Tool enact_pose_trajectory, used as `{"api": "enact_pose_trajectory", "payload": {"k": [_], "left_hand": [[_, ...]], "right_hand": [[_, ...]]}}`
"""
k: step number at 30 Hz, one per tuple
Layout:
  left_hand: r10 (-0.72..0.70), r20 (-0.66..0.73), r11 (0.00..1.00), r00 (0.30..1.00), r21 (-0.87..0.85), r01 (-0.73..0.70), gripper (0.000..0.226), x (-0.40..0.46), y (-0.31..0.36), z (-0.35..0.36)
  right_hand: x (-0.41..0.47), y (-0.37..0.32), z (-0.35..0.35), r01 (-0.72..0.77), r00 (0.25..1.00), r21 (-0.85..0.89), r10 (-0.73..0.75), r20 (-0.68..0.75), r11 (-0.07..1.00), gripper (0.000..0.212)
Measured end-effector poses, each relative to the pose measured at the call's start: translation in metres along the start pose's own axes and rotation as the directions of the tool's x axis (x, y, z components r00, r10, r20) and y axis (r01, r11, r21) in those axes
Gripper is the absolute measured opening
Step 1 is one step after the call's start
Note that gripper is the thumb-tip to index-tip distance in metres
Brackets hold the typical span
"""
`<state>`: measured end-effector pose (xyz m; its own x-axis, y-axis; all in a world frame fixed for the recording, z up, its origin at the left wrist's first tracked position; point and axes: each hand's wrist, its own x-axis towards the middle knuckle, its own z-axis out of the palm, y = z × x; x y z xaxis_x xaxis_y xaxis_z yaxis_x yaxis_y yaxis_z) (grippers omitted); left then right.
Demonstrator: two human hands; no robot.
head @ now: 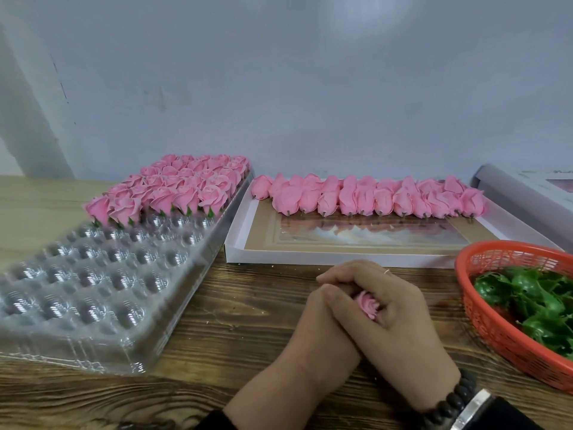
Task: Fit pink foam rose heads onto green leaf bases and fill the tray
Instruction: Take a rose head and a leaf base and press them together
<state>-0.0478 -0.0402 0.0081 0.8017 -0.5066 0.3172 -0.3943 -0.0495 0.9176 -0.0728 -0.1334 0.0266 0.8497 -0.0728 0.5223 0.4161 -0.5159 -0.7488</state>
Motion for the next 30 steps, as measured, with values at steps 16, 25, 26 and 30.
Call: {"api": "enact_pose_trajectory", "payload": {"k": [16,25,26,30], "left_hand": [[-0.008,-0.121,0.975,0.993,-0.22,-0.019,0.007,0.011,0.017,-0.014],[0.065,-0.025,0.995,0.998,-0.073,-0.066,0.007,0.008,0.012,-0.004],[0.076,-0.023,0.994,0.997,-0.079,-0.077,0.01,0.007,0.013,-0.004],[0.076,-0.025,0.989,0.997,-0.126,-0.079,0.031,0.006,0.014,-0.002]], "right_hand": [[0.001,0.005,-0.01,-0.008,1.0,0.251,0.01,-0.007,0.968,0.042],[-0.001,0.002,-0.002,0.054,0.992,0.124,-0.039,-0.121,0.991,0.033],[-0.001,0.002,-0.002,0.06,0.993,0.107,-0.048,-0.109,0.992,0.033],[-0.001,0.002,-0.001,0.091,0.993,0.063,-0.086,-0.087,0.994,0.032]]}}
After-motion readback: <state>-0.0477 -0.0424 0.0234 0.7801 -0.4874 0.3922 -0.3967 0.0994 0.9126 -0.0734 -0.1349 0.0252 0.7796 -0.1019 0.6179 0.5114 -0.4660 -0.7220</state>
